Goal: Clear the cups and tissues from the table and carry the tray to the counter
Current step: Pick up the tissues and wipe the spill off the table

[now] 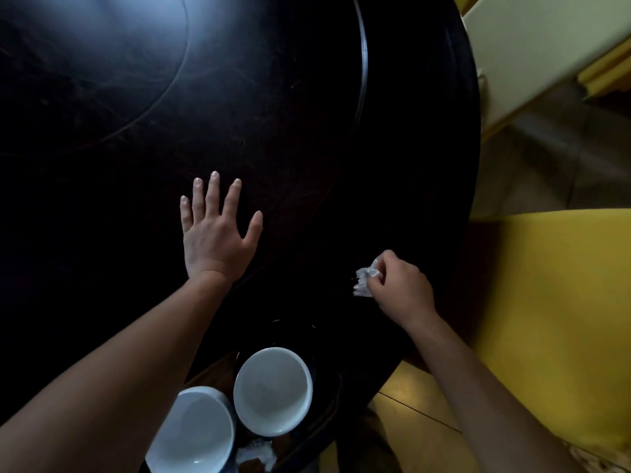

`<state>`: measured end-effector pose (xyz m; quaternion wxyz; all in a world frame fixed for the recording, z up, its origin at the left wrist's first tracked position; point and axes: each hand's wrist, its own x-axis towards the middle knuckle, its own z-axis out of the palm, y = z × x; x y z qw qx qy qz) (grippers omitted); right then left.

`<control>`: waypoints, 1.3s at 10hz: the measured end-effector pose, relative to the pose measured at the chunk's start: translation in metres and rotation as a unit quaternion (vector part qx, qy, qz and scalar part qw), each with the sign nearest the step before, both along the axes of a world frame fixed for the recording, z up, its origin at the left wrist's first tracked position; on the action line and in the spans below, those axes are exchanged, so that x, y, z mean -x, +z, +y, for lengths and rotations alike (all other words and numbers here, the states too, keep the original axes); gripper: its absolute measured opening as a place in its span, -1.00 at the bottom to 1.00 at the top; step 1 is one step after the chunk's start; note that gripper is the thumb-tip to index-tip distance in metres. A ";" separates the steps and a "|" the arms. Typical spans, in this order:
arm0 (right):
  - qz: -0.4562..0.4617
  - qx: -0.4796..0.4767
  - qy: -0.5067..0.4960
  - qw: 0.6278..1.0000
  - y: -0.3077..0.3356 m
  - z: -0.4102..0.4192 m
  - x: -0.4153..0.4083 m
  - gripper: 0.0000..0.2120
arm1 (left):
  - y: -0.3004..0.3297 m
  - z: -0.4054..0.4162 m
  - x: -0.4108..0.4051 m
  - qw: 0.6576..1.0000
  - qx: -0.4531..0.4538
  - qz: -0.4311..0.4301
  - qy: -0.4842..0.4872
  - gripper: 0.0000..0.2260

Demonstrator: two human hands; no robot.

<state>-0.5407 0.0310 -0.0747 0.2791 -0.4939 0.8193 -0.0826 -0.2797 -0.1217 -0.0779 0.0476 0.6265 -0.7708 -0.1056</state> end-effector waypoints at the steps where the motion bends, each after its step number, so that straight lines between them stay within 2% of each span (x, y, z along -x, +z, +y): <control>1: -0.037 0.041 -0.030 0.998 0.001 -0.003 0.005 -0.96 | 0.000 0.000 -0.002 1.000 0.002 -0.002 -0.004 -0.37; 2: -0.065 0.099 -0.076 0.990 0.007 -0.018 0.014 -0.96 | -0.001 0.000 -0.003 1.000 0.006 -0.003 -0.007 -0.37; 3: -0.072 0.088 -0.083 0.990 0.007 -0.032 0.012 -0.96 | -0.002 -0.001 -0.002 1.000 0.007 -0.002 -0.006 -0.37; 4: -0.090 0.013 -0.060 0.994 0.002 -0.031 0.000 -0.97 | -0.002 -0.001 -0.001 1.000 0.005 -0.003 -0.006 -0.37; 5: -0.071 0.011 -0.055 0.996 -0.001 -0.016 -0.013 -0.96 | -0.002 -0.001 -0.001 1.000 0.005 0.001 -0.004 -0.38; 6: -0.042 0.026 -0.035 0.998 0.001 -0.004 -0.020 -0.94 | -0.001 0.000 -0.002 1.000 0.005 0.001 -0.004 -0.38; 7: -0.026 -0.013 -0.004 1.000 0.005 -0.003 -0.019 -0.91 | -0.001 -0.001 -0.002 1.000 0.004 0.002 -0.005 -0.38; 8: -0.038 0.037 -0.003 0.999 0.009 -0.007 -0.021 -0.87 | -0.001 0.000 -0.003 1.000 0.005 0.001 -0.006 -0.38; 10: -0.018 0.032 0.105 0.994 0.005 -0.003 -0.053 -0.89 | 0.000 0.000 -0.003 1.000 0.003 -0.001 -0.007 -0.38; 11: 0.001 0.035 0.102 0.994 0.001 0.003 -0.047 -0.85 | 0.000 0.000 -0.003 1.000 0.004 -0.001 -0.007 -0.38; 12: 0.028 0.038 0.056 0.997 0.002 0.002 -0.022 -0.89 | 0.000 0.000 -0.004 1.000 0.006 0.000 -0.008 -0.39; 13: -0.027 0.039 -0.001 0.999 0.005 0.005 0.012 -0.95 | -0.001 0.001 -0.004 1.000 0.007 0.000 -0.008 -0.39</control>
